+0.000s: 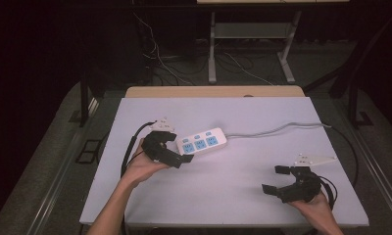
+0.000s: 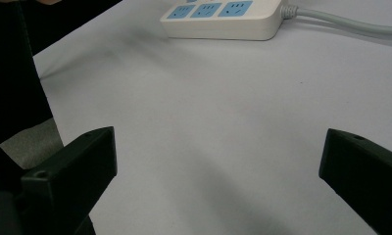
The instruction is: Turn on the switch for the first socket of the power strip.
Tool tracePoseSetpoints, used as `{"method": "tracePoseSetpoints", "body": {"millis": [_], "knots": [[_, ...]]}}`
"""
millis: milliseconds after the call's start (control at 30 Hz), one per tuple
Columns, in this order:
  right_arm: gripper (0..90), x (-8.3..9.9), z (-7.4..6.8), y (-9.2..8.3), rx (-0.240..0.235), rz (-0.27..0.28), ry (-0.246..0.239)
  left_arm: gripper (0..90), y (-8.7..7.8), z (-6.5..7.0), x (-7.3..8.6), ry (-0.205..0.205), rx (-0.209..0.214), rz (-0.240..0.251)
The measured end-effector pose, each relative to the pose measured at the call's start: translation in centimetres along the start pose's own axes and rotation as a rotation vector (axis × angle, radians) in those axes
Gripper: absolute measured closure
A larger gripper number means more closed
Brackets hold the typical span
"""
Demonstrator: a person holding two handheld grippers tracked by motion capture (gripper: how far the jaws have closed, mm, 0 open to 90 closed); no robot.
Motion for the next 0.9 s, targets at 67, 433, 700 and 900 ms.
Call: {"method": "tracePoseSetpoints", "body": {"millis": [67, 433, 700, 900], "knots": [[0.3, 0.0, 0.0, 0.0, 0.000, 0.000, 0.000, 0.0, 0.1, -0.1, -0.2, 0.000, 0.000, -0.002], [0.4, 0.0, 0.1, 0.0, 0.007, 0.001, -0.003, 0.0, 0.7, -1.1, -2.0, 0.019, -0.005, -0.040], [0.4, 0.1, 0.1, 0.0, 0.009, -0.003, -0.004, 0.0, 1.3, -1.7, -3.3, 0.041, -0.003, -0.072], [0.4, 0.1, 0.1, 0.0, 0.008, -0.002, -0.004, 0.0, 1.6, -2.0, -4.4, 0.059, -0.006, -0.090]]}}
Point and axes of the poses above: each handheld gripper's, and its own axes: y roughly forward along the jaws, x roughly out of its underside, z roughly to its right, the point moved 4 cm from there along y, roughly forward along the jaws, and after that the axes turned 11 degrees about x, right-handed, at the moved point
